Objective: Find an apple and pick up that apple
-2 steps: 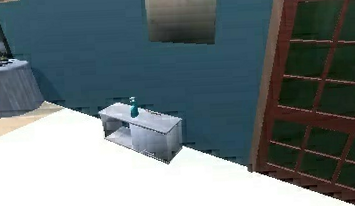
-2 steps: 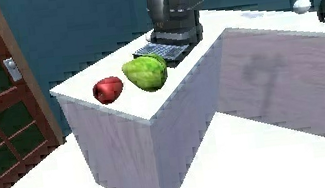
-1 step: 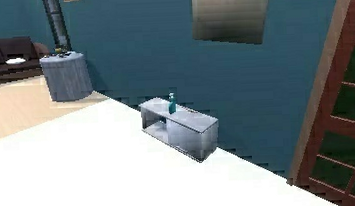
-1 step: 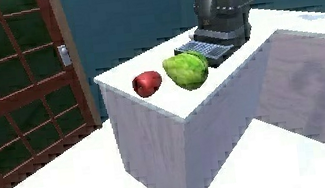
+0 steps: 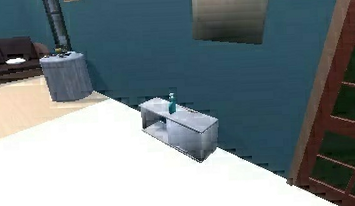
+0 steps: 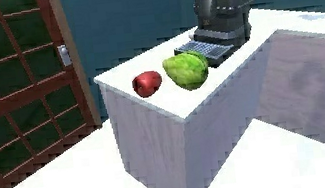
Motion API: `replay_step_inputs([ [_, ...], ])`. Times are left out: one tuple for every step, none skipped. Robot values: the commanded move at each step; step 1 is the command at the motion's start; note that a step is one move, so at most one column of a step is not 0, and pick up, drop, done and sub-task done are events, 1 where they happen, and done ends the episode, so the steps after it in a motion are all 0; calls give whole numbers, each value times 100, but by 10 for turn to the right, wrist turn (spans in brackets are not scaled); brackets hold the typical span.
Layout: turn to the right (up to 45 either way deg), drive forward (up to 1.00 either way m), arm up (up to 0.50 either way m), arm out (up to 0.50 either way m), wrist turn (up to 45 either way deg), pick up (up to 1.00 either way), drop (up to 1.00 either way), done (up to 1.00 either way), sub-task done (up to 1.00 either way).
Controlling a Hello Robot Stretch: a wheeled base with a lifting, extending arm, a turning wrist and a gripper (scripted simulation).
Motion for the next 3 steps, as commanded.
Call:
replay_step_inputs([
  [0,0,38,0,0,0,0,0,0],
  [0,0,0,44,0,0,0,0,0],
  [0,0,0,0,450,0,0,0,0],
])
